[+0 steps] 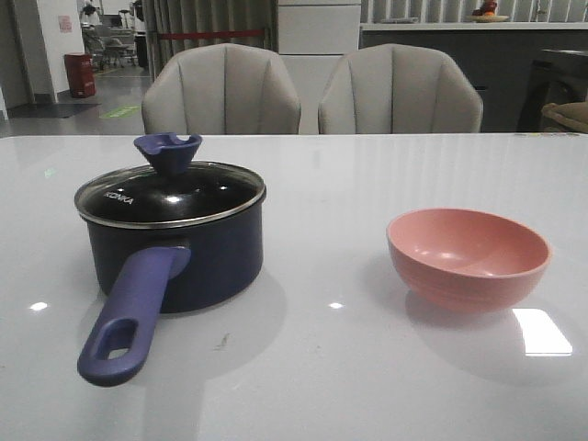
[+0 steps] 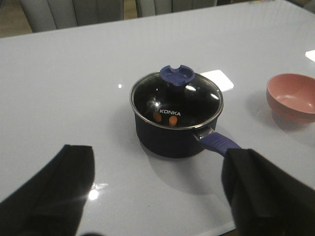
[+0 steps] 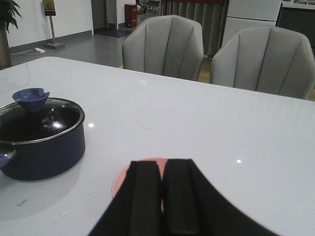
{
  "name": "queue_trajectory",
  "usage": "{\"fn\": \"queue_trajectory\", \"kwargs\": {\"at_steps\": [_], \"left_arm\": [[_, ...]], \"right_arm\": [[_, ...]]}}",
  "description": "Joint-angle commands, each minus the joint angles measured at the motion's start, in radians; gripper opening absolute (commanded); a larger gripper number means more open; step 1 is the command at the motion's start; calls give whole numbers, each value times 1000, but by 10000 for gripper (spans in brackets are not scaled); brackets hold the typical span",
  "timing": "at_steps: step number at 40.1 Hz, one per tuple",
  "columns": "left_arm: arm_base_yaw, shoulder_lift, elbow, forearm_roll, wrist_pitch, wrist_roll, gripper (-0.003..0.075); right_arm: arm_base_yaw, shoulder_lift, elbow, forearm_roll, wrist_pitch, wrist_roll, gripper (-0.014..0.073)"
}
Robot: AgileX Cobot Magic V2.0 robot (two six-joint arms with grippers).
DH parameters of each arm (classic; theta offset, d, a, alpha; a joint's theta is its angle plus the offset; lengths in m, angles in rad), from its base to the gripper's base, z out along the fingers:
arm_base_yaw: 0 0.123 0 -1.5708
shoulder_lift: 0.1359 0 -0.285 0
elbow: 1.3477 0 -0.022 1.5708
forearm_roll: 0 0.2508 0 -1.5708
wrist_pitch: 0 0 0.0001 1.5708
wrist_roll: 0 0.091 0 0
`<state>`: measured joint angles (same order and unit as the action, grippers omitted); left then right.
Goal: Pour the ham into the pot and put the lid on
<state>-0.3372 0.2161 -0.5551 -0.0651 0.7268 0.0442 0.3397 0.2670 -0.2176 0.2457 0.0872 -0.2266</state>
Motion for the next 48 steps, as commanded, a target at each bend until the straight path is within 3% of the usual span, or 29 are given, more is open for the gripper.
{"fn": "queue_trajectory", "kwargs": {"at_steps": [1,8,36,48], "left_arm": [[0,-93,42,8,-127,-5,389],[0,-186,109,13,-168,-5,99],[2,-187,135,13,-190,-5,119],[214,-187,376,-41,-627,-5,119]], "right_arm": [[3,6,-28,2,-87,-4,160],[3,6,-28,2,-87,-4,160],[3,6,-28,2,-87,-4,160],[3,6,-28,2,-87,-4,160]]}}
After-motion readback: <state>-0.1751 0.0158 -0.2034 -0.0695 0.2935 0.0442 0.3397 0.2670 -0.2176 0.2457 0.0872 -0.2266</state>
